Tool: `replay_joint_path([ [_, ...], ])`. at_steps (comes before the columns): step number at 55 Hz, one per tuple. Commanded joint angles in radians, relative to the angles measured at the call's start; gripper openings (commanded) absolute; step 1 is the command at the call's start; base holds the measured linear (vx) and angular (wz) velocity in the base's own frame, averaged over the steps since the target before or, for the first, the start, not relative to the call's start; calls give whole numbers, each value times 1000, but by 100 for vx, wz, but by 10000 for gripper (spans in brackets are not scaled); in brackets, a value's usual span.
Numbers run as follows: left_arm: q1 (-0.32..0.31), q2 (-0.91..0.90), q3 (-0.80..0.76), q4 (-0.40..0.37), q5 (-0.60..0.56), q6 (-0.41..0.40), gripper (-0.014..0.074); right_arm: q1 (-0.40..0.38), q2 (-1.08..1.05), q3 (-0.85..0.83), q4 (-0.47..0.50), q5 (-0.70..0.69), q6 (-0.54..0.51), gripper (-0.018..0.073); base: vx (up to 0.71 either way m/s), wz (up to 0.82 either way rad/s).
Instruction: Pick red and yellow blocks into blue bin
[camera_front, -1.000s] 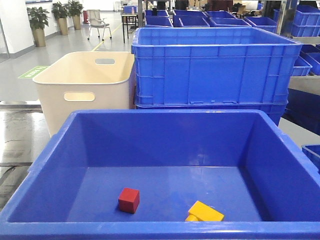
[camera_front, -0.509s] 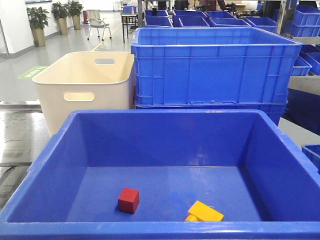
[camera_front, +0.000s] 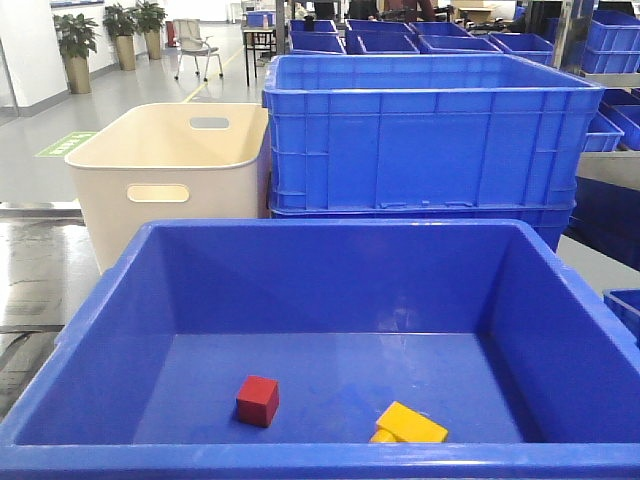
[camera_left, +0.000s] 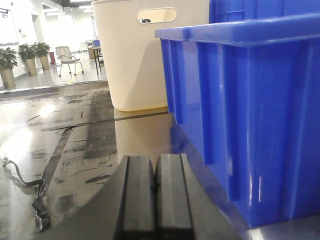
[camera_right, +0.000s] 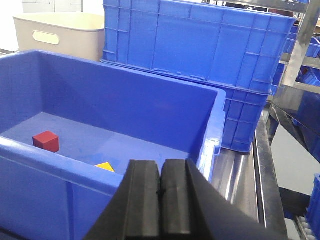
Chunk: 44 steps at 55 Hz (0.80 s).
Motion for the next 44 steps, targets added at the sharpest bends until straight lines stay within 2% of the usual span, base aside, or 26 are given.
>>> replay_joint_path([
  [1, 1, -4, -18, -1, -86, -10, 2, 1, 14, -10, -15, -89, -1, -10, 0, 0],
  [6, 1, -4, -18, -1, -86, -10, 2, -16, -1, 68, 23, -144, 3, -10, 0, 0],
  [10, 1, -4, -18, -1, -86, -10, 2, -62, -27, 173, 79, -239, 2, -10, 0, 0],
  [14, 1, -4, -18, -1, -86, -10, 2, -128, -64, 313, 136, -396, 2, -10, 0, 0],
  [24, 1, -4, -18, -1, -86, -10, 2, -306, -200, 659, 202, -739, 25, -10, 0, 0],
  [28, 1, -4, -18, -1, -86, -10, 2, -353, -254, 761, 227, -856, 49, -10, 0, 0],
  [31, 1, -4, -18, -1, -86, -10, 2, -382, -289, 749, 236, -758, 59, -10, 0, 0],
  [44, 1, -4, -18, -1, -86, -10, 2, -400, -285, 755, 236, -683, 56, -10, 0, 0],
])
